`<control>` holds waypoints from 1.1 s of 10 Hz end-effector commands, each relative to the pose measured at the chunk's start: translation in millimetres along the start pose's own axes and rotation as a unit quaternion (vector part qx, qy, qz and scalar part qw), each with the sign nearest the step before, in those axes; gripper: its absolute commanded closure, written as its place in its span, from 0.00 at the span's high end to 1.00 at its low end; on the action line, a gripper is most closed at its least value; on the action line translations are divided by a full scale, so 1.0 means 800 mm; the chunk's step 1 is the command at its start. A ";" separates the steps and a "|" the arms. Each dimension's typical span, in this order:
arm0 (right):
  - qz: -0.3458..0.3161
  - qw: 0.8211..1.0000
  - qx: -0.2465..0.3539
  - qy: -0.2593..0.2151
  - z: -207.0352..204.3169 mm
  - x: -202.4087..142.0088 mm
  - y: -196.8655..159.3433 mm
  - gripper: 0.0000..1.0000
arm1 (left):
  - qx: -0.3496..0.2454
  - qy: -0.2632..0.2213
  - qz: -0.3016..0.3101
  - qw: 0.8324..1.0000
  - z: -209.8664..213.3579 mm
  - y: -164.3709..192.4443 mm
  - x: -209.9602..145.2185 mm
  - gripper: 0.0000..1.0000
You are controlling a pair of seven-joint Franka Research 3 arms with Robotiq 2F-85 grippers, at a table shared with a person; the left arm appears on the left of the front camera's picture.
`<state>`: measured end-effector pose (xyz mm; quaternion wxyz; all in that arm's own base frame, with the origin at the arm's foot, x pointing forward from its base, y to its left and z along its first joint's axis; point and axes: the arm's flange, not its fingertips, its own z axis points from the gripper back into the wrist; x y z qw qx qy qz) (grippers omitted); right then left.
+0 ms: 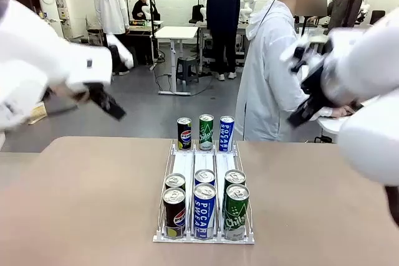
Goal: Retrieve and hand over the desired beverage to the person.
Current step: Pick up a can of the same type that the person held from the Automatic Can Dispenser.
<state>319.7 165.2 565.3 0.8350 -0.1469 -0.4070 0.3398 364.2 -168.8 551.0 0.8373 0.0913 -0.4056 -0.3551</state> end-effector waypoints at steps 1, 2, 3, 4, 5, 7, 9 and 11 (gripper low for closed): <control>-0.001 0.999 -0.045 0.012 0.074 0.047 -0.013 1.00 | 0.064 0.000 -0.013 0.998 0.049 0.000 0.039 1.00; 0.000 0.998 -0.060 0.011 0.090 0.058 -0.016 1.00 | 0.093 -0.003 -0.021 0.995 0.072 -0.001 0.049 1.00; 0.004 0.995 -0.097 0.019 0.088 0.056 -0.017 1.00 | 0.147 -0.011 -0.024 0.989 0.080 -0.012 0.048 1.00; 0.002 0.999 -0.047 -0.009 0.110 0.041 -0.022 1.00 | 0.054 -0.021 -0.027 0.998 0.078 0.009 0.046 1.00; 0.002 0.999 -0.047 -0.009 0.110 0.041 -0.022 1.00 | 0.054 -0.021 -0.027 0.998 0.078 0.009 0.046 1.00; -0.030 0.995 0.089 -0.020 0.116 0.023 -0.038 1.00 | -0.098 -0.044 0.022 0.994 0.091 0.024 0.029 1.00; -0.230 0.914 0.333 -0.031 0.105 -0.053 -0.136 1.00 | -0.383 -0.028 0.150 0.911 0.099 0.112 -0.007 1.00; -0.343 0.872 0.345 -0.052 0.109 -0.130 -0.196 1.00 | -0.425 -0.032 0.184 0.886 0.118 0.162 -0.052 1.00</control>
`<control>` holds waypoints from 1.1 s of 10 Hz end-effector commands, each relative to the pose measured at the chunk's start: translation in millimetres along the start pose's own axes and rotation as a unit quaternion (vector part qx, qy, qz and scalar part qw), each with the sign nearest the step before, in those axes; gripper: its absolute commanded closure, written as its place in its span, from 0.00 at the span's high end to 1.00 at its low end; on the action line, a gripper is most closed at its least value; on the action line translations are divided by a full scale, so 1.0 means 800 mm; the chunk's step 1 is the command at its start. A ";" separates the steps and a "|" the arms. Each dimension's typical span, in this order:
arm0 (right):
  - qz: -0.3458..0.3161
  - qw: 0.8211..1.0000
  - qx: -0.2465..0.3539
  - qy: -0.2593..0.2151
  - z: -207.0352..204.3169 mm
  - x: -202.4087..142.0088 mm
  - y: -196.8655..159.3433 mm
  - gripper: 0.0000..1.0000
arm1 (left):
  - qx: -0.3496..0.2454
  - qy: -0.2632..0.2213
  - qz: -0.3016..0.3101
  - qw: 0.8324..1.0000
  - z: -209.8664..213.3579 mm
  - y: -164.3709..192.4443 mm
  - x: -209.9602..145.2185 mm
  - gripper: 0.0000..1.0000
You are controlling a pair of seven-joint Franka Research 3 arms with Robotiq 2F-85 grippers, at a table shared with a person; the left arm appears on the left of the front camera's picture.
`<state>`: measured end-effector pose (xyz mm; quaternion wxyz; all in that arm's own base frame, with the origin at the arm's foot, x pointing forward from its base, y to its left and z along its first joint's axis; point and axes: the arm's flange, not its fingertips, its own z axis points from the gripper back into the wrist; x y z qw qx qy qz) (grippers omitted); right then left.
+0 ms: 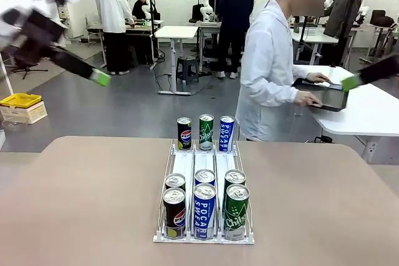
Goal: Retrieve and hand over the desired beverage to the person.
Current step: Pick up a can of the same type that the person held from the Automatic Can Dispenser.
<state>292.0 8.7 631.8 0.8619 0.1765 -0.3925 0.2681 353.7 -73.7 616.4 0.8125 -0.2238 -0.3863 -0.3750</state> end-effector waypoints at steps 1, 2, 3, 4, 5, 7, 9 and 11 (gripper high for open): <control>-0.206 0.975 0.080 -0.029 0.066 -0.036 -0.049 1.00 | -0.124 0.053 0.131 0.982 0.084 0.037 -0.010 1.00; -0.237 0.965 0.091 -0.062 0.094 -0.065 -0.071 1.00 | -0.118 0.031 0.162 0.979 0.115 0.055 -0.028 1.00; -0.255 0.960 0.089 -0.068 0.108 -0.084 -0.081 1.00 | -0.128 0.022 0.185 0.974 0.137 0.074 -0.042 1.00; -0.261 0.960 0.085 -0.053 0.114 -0.096 -0.085 1.00 | -0.109 0.027 0.201 0.973 0.153 0.074 -0.056 1.00; -0.261 0.962 0.079 -0.032 0.112 -0.098 -0.083 1.00 | -0.084 0.044 0.204 0.974 0.166 0.080 -0.054 1.00; -0.245 0.966 0.084 0.018 0.099 -0.092 -0.080 1.00 | -0.040 0.067 0.199 0.977 0.176 0.073 -0.055 1.00; -0.222 0.972 0.076 0.026 0.086 -0.085 -0.080 1.00 | 0.001 0.071 0.207 0.976 0.173 0.070 -0.054 1.00; -0.250 0.965 0.076 0.015 0.096 -0.097 -0.080 1.00 | -0.041 0.063 0.212 0.974 0.176 0.082 -0.060 1.00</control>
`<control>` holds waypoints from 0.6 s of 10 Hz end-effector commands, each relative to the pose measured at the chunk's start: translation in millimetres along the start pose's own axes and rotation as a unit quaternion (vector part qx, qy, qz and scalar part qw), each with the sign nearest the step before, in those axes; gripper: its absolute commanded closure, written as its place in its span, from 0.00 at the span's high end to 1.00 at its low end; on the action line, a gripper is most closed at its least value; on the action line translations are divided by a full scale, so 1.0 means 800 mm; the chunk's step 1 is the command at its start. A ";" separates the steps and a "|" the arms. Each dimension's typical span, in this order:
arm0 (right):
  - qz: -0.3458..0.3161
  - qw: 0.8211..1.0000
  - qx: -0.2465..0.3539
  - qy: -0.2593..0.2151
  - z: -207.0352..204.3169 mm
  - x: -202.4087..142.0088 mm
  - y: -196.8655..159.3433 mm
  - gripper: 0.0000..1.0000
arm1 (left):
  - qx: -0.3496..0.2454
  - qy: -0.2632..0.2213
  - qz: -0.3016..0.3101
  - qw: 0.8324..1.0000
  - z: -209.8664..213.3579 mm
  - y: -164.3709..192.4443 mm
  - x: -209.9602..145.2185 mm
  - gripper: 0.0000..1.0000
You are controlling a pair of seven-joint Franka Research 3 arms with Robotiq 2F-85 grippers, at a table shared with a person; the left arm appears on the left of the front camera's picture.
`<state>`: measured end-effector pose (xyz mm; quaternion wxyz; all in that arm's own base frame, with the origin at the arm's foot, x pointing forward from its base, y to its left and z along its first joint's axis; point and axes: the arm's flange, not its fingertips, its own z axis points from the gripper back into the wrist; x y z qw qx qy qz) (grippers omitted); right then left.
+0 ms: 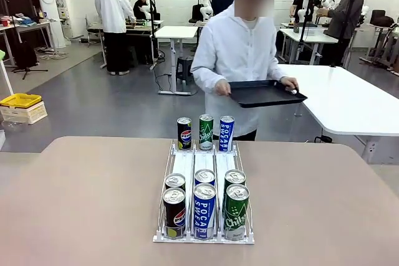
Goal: Retrieve and hand over the desired beverage to the person.
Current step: Pick up a can of the same type that the person held from the Automatic Can Dispenser.
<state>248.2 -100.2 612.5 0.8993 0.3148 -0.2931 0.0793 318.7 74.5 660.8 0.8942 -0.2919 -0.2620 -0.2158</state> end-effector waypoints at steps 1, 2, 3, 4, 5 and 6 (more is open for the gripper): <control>-0.004 1.000 0.015 -0.012 0.009 -0.004 -0.003 1.00 | -0.020 -0.004 -0.004 1.000 0.001 0.008 -0.002 1.00; -0.004 1.000 0.015 -0.012 0.009 -0.004 -0.003 1.00 | -0.020 -0.004 -0.004 1.000 0.001 0.008 -0.002 1.00; -0.004 1.000 0.015 -0.012 0.009 -0.004 -0.003 1.00 | -0.020 -0.004 -0.004 1.000 0.001 0.008 -0.002 1.00; -0.004 1.000 0.015 -0.012 0.009 -0.004 -0.003 1.00 | -0.020 -0.004 -0.004 1.000 0.001 0.008 -0.002 1.00; -0.004 1.000 0.015 -0.012 0.009 -0.004 -0.003 1.00 | -0.020 -0.004 -0.004 1.000 0.001 0.008 -0.002 1.00; -0.004 1.000 0.015 -0.012 0.009 -0.004 -0.003 1.00 | -0.020 -0.004 -0.004 1.000 0.001 0.008 -0.002 1.00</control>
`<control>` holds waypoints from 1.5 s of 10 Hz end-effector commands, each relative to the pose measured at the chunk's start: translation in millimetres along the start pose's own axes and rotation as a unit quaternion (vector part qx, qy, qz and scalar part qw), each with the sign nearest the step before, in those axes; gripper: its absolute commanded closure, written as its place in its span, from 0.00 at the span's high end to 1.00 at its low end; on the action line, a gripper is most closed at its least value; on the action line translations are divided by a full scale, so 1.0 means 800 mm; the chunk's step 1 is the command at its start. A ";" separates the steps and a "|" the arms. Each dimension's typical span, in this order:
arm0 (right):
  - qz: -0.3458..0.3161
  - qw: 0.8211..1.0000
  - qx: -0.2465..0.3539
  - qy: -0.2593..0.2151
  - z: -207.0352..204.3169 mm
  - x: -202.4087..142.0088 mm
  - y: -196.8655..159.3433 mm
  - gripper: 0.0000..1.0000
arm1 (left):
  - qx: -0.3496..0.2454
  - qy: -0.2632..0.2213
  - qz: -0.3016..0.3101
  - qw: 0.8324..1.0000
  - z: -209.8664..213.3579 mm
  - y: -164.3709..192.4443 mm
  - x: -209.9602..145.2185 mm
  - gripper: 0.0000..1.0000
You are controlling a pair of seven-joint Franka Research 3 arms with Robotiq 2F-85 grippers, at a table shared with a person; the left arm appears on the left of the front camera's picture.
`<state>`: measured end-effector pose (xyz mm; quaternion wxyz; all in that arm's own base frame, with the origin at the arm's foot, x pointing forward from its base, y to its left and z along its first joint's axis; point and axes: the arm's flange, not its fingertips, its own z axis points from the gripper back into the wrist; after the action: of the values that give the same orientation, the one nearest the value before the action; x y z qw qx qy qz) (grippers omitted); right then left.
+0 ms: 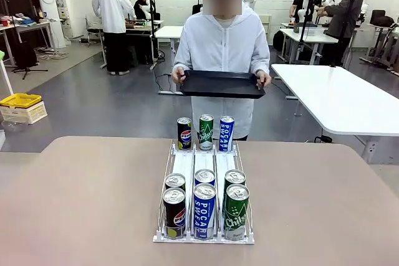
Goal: Retrieve and hand over the desired beverage to the person.
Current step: Pick up a can of the same type that the person held from the Automatic Can Dispenser.
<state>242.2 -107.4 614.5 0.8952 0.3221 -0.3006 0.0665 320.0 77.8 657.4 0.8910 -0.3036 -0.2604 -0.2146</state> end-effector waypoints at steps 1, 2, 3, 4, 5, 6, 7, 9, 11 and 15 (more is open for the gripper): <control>0.007 1.000 0.011 0.001 -0.002 0.001 0.000 1.00 | -0.009 -0.002 -0.008 1.000 0.002 0.002 0.000 1.00; 0.007 1.000 0.011 0.001 -0.002 0.001 0.000 1.00 | -0.009 -0.002 -0.008 1.000 0.002 0.002 0.000 1.00; 0.007 1.000 0.011 0.001 -0.002 0.001 0.000 1.00 | -0.009 -0.002 -0.008 1.000 0.002 0.002 0.000 1.00; 0.007 1.000 0.011 0.001 -0.002 0.001 0.000 1.00 | -0.009 -0.002 -0.008 1.000 0.002 0.002 0.000 1.00; 0.007 1.000 0.011 0.001 -0.002 0.001 0.000 1.00 | -0.009 -0.002 -0.008 1.000 0.002 0.002 0.000 1.00; 0.007 1.000 0.011 0.001 -0.002 0.001 0.000 1.00 | -0.009 -0.002 -0.008 1.000 0.002 0.002 0.000 1.00; 0.007 1.000 0.011 0.001 -0.002 0.001 0.000 1.00 | -0.009 -0.002 -0.008 1.000 0.002 0.002 0.000 1.00; 0.007 1.000 0.011 0.001 -0.002 0.001 0.000 1.00 | -0.009 -0.002 -0.008 1.000 0.002 0.002 0.000 1.00; 0.007 1.000 0.011 0.001 -0.002 0.001 0.000 1.00 | -0.009 -0.002 -0.008 1.000 0.002 0.002 0.000 1.00; 0.007 1.000 0.011 0.001 -0.002 0.001 0.000 1.00 | -0.009 -0.002 -0.008 1.000 0.002 0.002 0.000 1.00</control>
<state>241.6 -107.4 614.2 0.8959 0.3202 -0.3002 0.0689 319.9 78.2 657.2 0.8911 -0.3038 -0.2601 -0.2143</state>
